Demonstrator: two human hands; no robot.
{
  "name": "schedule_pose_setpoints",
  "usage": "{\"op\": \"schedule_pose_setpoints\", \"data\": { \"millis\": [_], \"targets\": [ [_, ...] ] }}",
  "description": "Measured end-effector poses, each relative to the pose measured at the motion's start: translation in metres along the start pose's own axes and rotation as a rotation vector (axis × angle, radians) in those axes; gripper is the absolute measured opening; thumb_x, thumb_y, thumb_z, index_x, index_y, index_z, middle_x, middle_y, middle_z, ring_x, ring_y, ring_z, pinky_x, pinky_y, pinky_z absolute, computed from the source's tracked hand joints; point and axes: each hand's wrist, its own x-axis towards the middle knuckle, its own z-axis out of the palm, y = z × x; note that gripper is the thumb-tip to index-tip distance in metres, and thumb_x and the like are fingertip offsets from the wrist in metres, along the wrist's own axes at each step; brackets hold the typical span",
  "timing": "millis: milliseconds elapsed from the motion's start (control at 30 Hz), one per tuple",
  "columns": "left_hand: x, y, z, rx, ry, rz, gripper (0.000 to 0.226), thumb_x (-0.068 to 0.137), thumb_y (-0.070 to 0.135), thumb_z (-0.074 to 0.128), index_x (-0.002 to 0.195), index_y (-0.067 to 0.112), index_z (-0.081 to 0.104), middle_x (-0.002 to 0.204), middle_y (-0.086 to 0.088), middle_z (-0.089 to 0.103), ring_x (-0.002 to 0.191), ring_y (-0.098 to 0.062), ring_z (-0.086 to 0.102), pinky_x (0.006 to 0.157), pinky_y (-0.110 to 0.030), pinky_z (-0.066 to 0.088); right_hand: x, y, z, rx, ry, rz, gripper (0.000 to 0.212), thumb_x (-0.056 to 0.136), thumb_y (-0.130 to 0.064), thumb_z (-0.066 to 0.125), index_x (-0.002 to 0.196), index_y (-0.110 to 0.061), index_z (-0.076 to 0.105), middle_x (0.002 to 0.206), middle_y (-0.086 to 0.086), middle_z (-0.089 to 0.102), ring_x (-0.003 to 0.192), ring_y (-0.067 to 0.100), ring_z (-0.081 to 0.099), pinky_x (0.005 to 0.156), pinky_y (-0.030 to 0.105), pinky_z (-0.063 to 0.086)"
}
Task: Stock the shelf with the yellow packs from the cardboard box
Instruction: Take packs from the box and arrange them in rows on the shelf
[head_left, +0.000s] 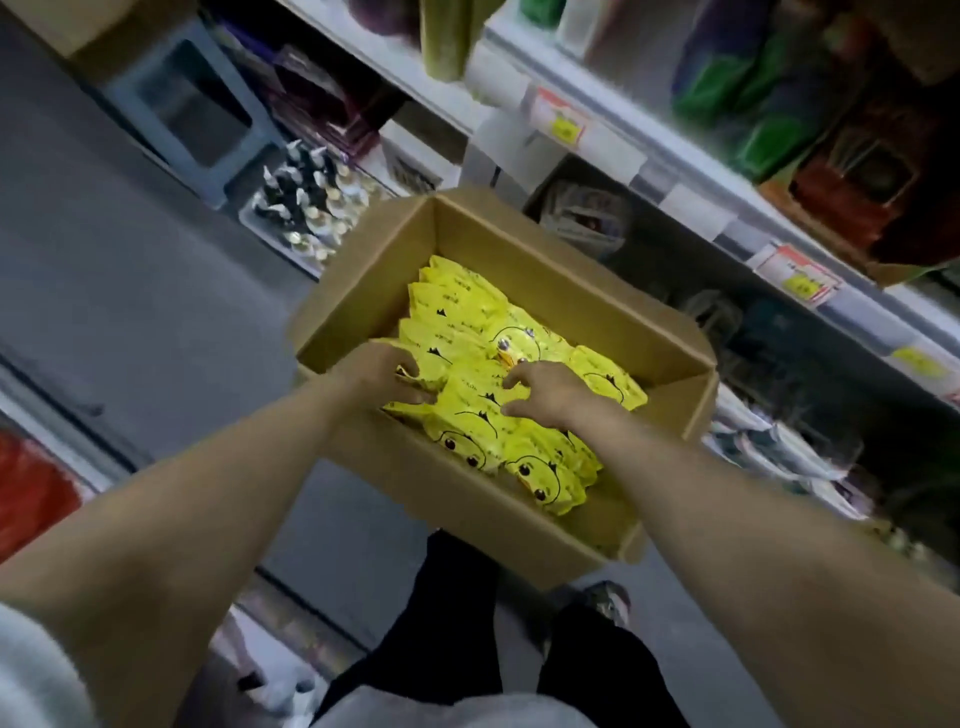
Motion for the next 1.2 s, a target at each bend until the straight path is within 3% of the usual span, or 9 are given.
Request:
{"op": "schedule_pose_setpoints", "data": {
  "millis": [100, 233, 500, 633, 867, 967, 1067, 1200],
  "targets": [
    [0.033, -0.013, 0.01, 0.029, -0.122, -0.023, 0.049, 0.081, 0.045, 0.075, 0.121, 0.02, 0.063, 0.124, -0.001, 0.061, 0.116, -0.023, 0.055, 0.089, -0.03, 0.044, 0.024, 0.008, 0.027, 0.125, -0.064, 0.068, 0.041, 0.086, -0.041, 0.073, 0.122, -0.022, 0.065, 0.137, 0.005, 0.057, 0.122, 0.026, 0.055, 0.096, 0.038, 0.047],
    [0.07, -0.031, 0.022, 0.119, -0.258, -0.035, 0.059, 0.079, 0.044, 0.076, 0.132, 0.024, 0.059, 0.136, 0.0, 0.055, 0.123, -0.024, 0.052, 0.1, -0.035, 0.044, 0.05, 0.016, 0.062, 0.195, -0.118, 0.1, 0.039, 0.087, -0.041, 0.073, 0.119, -0.021, 0.066, 0.14, 0.004, 0.056, 0.125, 0.025, 0.053, 0.1, 0.039, 0.046],
    [0.122, -0.059, 0.044, 0.368, -0.452, -0.102, 0.086, 0.079, 0.057, 0.07, 0.15, 0.023, 0.034, 0.153, -0.007, 0.036, 0.135, -0.031, 0.04, 0.11, -0.042, 0.037, 0.078, 0.013, 0.108, 0.122, -0.128, 0.187, 0.042, 0.084, -0.045, 0.074, 0.114, -0.016, 0.068, 0.116, 0.004, 0.066, 0.106, 0.025, 0.061, 0.084, 0.036, 0.051],
    [0.134, -0.049, 0.043, 0.331, -0.461, -0.09, 0.072, 0.085, 0.045, 0.07, 0.146, 0.021, 0.043, 0.147, -0.005, 0.045, 0.129, -0.028, 0.048, 0.101, -0.034, 0.04, 0.083, 0.007, 0.114, 0.037, -0.075, 0.235, 0.039, 0.081, -0.049, 0.075, 0.103, -0.016, 0.071, 0.101, 0.003, 0.069, 0.095, 0.023, 0.063, 0.068, 0.029, 0.046],
    [0.141, -0.049, 0.052, 0.278, -0.324, -0.065, 0.024, 0.085, 0.021, 0.073, 0.108, 0.015, 0.071, 0.115, -0.007, 0.067, 0.105, -0.024, 0.061, 0.087, -0.032, 0.049, 0.088, 0.012, 0.123, 0.13, 0.013, 0.223, 0.021, 0.087, -0.038, 0.073, 0.091, -0.018, 0.07, 0.101, 0.002, 0.06, 0.096, 0.023, 0.059, 0.069, 0.03, 0.042],
    [0.139, -0.045, 0.046, 0.253, -0.326, -0.052, 0.013, 0.088, 0.023, 0.07, 0.1, 0.017, 0.07, 0.107, -0.007, 0.067, 0.097, -0.021, 0.06, 0.078, -0.029, 0.045, 0.08, 0.021, 0.123, 0.232, 0.022, 0.185, 0.015, 0.089, -0.033, 0.071, 0.084, -0.021, 0.062, 0.095, 0.0, 0.059, 0.09, 0.022, 0.056, 0.068, 0.029, 0.038],
    [0.133, -0.038, 0.037, 0.226, -0.347, -0.018, 0.019, 0.093, 0.03, 0.062, 0.107, 0.018, 0.067, 0.108, -0.002, 0.061, 0.099, -0.02, 0.054, 0.08, -0.029, 0.041, 0.066, 0.036, 0.119, 0.395, 0.003, 0.152, 0.019, 0.093, -0.029, 0.065, 0.081, -0.022, 0.052, 0.082, 0.0, 0.059, 0.078, 0.022, 0.054, 0.063, 0.033, 0.038],
    [0.113, -0.012, 0.014, 0.143, -0.303, 0.016, 0.011, 0.098, 0.028, 0.052, 0.101, 0.02, 0.059, 0.102, -0.001, 0.058, 0.099, -0.021, 0.053, 0.08, -0.03, 0.039, 0.042, 0.053, 0.1, 0.523, 0.069, 0.121, 0.015, 0.099, -0.029, 0.055, 0.091, -0.02, 0.046, 0.068, -0.002, 0.047, 0.063, 0.019, 0.042, 0.06, 0.034, 0.033]
  ]
}}
